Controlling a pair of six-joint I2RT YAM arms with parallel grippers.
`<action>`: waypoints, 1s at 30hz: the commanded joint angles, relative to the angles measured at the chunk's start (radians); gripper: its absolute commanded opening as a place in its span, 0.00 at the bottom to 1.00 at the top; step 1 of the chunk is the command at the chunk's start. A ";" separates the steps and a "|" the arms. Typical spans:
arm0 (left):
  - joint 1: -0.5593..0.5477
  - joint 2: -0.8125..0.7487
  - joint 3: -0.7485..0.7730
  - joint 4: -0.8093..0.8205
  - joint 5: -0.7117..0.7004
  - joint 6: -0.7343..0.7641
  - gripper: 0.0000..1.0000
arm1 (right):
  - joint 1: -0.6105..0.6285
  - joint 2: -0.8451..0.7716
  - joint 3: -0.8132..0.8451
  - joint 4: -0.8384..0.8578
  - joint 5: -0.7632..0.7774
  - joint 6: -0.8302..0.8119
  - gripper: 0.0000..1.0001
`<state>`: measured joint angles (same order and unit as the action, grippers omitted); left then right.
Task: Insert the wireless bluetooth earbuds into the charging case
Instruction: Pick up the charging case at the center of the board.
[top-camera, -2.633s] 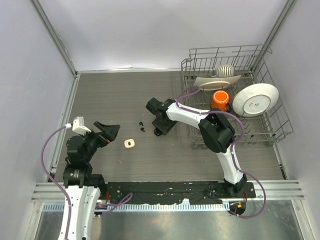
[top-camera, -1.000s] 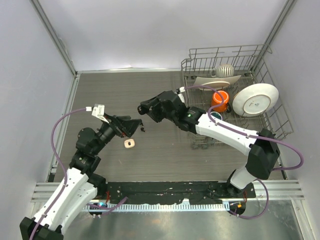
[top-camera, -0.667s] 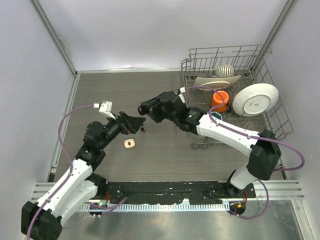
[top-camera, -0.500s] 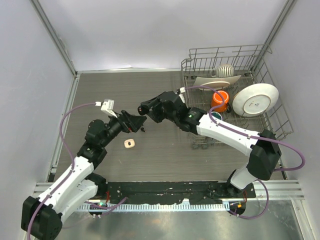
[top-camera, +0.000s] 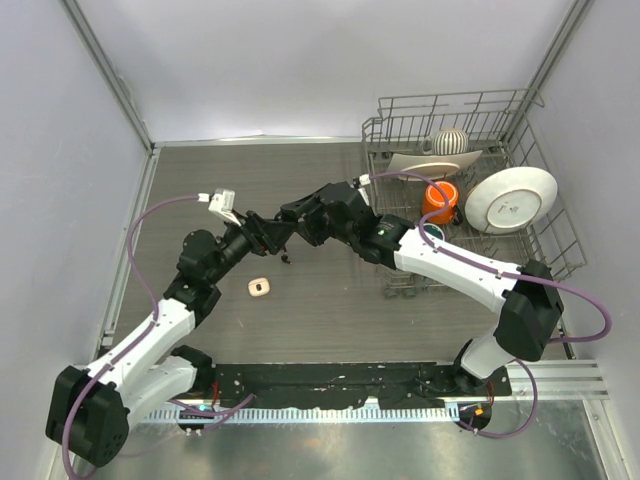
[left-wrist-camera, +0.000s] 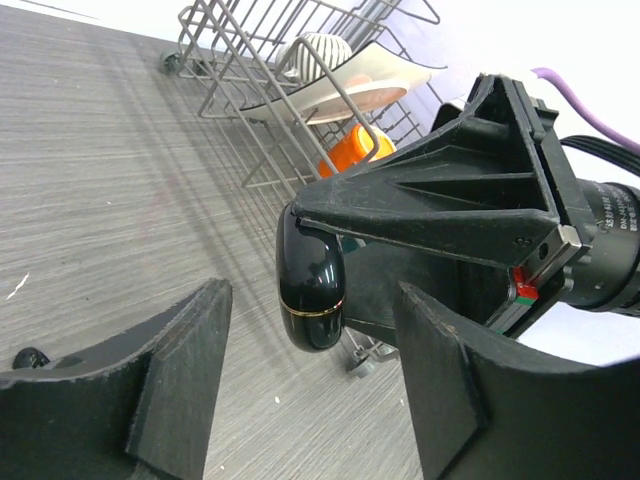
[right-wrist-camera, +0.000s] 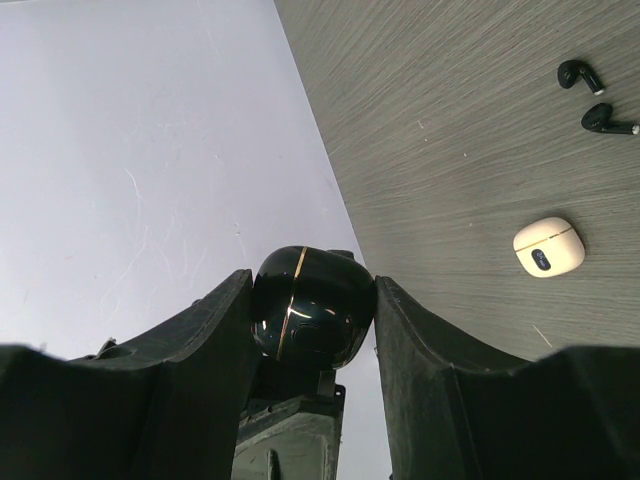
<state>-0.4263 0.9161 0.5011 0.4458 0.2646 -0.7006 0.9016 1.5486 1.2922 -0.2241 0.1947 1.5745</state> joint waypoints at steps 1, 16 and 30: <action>-0.005 0.024 0.033 0.111 0.027 0.003 0.62 | 0.006 -0.059 0.013 0.039 0.002 0.009 0.01; -0.005 0.020 0.008 0.148 0.030 0.018 0.00 | 0.007 -0.082 -0.059 0.314 -0.090 -0.143 0.25; -0.002 -0.315 -0.038 -0.090 0.260 0.386 0.00 | -0.220 -0.114 -0.195 0.638 -0.864 -0.311 0.73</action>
<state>-0.4271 0.6754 0.4606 0.4248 0.4530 -0.4614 0.7261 1.4906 1.1194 0.2115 -0.3939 1.2568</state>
